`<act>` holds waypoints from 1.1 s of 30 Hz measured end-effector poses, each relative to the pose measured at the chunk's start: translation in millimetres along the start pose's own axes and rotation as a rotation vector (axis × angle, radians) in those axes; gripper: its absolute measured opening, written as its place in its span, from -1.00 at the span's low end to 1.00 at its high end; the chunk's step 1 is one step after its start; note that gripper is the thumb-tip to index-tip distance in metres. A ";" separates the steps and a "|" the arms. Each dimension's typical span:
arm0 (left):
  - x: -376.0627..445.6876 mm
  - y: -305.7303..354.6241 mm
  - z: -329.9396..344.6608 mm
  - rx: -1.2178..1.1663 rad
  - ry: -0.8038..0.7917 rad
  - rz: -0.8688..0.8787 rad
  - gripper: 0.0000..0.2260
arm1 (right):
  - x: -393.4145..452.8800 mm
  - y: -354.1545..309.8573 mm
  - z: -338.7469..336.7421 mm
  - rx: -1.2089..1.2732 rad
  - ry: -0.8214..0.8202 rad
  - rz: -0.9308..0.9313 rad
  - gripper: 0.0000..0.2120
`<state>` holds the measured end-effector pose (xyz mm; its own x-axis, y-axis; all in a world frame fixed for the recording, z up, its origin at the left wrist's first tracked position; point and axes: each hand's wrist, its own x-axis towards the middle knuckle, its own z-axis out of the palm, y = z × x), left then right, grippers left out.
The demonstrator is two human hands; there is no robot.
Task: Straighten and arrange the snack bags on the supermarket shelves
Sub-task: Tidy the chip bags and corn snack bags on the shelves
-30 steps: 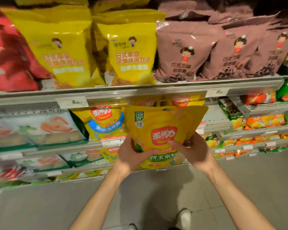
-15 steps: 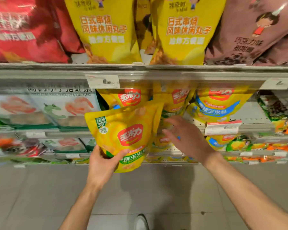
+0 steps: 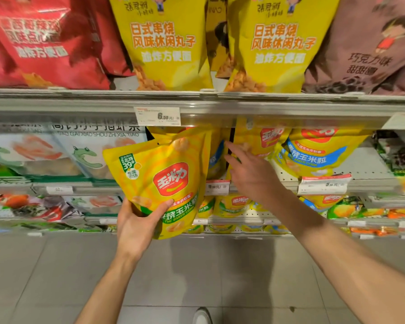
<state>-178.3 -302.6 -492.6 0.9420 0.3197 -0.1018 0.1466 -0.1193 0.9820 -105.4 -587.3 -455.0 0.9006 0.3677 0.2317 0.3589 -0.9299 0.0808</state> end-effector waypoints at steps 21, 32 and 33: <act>18.5 7.7 -38.4 0.084 0.018 -0.048 -0.48 | 46.8 -52.8 12.6 0.830 0.131 0.694 -0.15; 32.0 14.6 -50.0 0.105 -0.011 -0.037 -0.39 | 55.6 -52.1 26.9 1.105 0.056 0.673 -0.29; 32.8 14.5 -50.2 0.106 -0.014 -0.040 -0.40 | 57.5 -50.9 27.0 1.192 0.016 0.697 -0.23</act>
<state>-160.4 -246.7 -473.7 0.9389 0.3128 -0.1436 0.2147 -0.2060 0.9547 -65.3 -518.6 -471.9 0.9790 -0.1733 -0.1069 -0.1622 -0.3464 -0.9240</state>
